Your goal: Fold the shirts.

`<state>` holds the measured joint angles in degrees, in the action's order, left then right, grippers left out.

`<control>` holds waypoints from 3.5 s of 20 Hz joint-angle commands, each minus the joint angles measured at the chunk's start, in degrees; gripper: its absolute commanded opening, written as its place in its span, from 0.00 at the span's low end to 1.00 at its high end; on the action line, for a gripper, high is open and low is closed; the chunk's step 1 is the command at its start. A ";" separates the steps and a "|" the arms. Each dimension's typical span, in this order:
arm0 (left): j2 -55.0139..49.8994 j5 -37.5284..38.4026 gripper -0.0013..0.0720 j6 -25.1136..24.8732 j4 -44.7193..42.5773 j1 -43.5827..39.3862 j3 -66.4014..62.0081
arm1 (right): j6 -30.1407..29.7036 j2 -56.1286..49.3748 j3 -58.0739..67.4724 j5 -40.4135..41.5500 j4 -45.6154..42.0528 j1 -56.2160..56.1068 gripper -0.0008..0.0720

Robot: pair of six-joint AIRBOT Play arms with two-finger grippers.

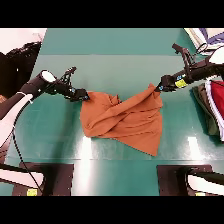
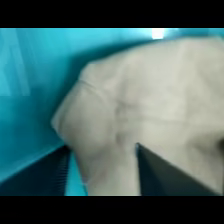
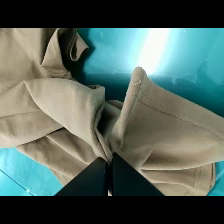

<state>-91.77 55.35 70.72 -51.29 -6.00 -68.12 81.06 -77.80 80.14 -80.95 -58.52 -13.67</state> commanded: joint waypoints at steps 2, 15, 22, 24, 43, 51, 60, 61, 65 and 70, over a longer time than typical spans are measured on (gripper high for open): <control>-1.31 -0.83 0.05 0.87 -0.17 -0.61 -3.26 | 0.00 0.09 0.28 -0.07 -0.09 -0.02 0.03; 38.07 0.96 0.05 2.80 -20.44 -0.61 -36.20 | 0.00 4.15 42.99 -7.10 -15.21 -0.02 0.03; 51.80 0.33 0.05 8.33 -20.74 -0.63 -40.41 | 0.02 24.20 31.78 9.07 -20.65 -0.02 0.03; 52.98 0.33 0.05 10.64 -20.26 -0.63 -40.65 | 0.17 26.99 31.78 10.56 -22.67 -0.02 0.03; 4.72 4.81 0.05 11.96 -33.77 -0.61 -24.92 | 1.81 -17.46 25.62 4.02 -25.46 2.19 0.03; -3.58 -12.28 0.05 16.11 -33.64 -0.61 -24.96 | 2.47 -29.64 35.47 8.81 -21.77 4.26 0.03; -2.93 8.66 0.70 16.11 -36.87 3.39 -31.87 | 1.70 -26.18 35.50 2.43 -17.42 6.27 0.48; -1.86 11.76 0.70 16.11 -35.85 5.44 -31.87 | 0.90 -24.65 35.41 -0.39 -17.44 6.95 0.48; 5.51 24.15 0.70 10.95 -24.90 13.22 -24.94 | -0.96 -13.97 23.43 -6.16 -11.54 10.25 0.48; 20.50 23.26 0.70 9.29 -23.67 15.69 1.53 | -3.58 0.07 1.29 -3.50 -3.98 11.76 0.48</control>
<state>-78.61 76.60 81.80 -76.86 7.94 -79.48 79.09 -84.71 91.90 -84.95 -66.59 -2.81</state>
